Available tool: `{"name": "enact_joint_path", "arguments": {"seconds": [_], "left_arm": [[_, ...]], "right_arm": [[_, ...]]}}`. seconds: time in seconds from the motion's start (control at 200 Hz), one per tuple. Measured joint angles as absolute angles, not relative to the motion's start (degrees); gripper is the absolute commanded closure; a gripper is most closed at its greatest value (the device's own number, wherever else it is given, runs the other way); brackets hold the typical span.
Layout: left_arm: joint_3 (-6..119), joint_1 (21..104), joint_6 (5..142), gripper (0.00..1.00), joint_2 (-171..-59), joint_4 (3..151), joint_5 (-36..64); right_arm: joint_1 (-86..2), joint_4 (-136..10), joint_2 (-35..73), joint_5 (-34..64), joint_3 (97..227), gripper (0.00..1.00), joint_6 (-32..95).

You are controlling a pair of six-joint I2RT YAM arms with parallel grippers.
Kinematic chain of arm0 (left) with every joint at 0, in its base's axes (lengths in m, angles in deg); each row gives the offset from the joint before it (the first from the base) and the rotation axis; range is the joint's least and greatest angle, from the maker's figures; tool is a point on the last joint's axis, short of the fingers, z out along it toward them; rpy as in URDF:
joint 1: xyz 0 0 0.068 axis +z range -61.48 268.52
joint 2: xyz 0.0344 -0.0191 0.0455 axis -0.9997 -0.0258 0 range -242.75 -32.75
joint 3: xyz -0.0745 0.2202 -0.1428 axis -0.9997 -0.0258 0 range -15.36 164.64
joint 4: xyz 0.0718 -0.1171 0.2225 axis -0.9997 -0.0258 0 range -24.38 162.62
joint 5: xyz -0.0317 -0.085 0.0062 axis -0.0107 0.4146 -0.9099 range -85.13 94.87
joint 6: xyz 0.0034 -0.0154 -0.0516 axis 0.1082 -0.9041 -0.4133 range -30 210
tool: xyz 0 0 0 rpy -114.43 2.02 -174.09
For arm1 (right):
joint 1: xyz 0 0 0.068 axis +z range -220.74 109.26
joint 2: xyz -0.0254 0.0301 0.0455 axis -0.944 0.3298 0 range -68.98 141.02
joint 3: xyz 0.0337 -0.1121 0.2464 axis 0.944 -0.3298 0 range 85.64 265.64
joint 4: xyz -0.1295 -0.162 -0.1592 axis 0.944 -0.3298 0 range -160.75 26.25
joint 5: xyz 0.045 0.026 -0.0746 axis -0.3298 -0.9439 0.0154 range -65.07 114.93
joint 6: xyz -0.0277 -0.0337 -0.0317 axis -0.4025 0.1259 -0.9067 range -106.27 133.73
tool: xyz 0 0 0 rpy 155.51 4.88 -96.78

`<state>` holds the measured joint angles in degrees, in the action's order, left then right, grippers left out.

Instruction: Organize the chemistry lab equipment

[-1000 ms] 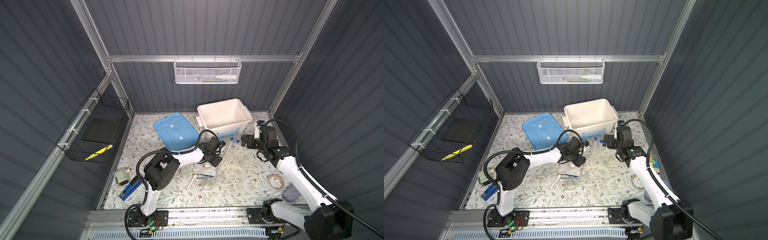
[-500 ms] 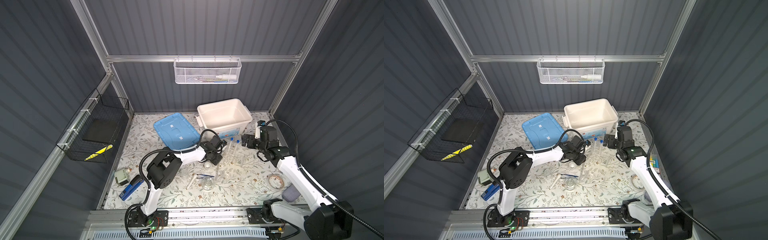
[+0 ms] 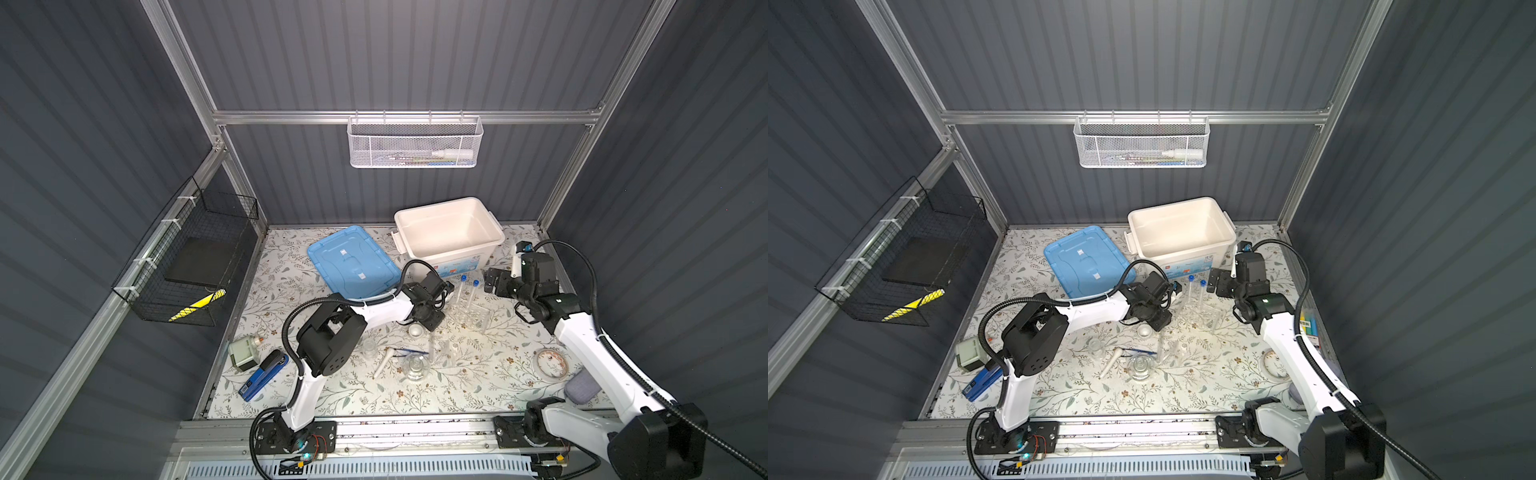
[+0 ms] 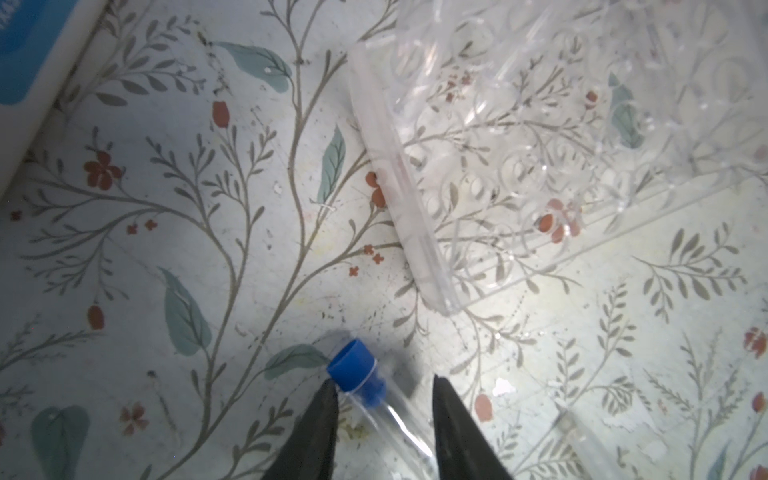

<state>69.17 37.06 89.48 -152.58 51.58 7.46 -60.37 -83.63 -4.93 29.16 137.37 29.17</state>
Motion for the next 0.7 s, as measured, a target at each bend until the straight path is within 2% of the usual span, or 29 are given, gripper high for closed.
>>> {"name": "enact_joint_path", "arguments": {"seconds": [0.695], "left_arm": [[72.5, 37.1, 89.3, 0.66, -155.4, 50.1, 7.0]], "right_arm": [[-61.0, -83.9, -6.4, 29.0, 136.9, 0.01, 29.3]]}}
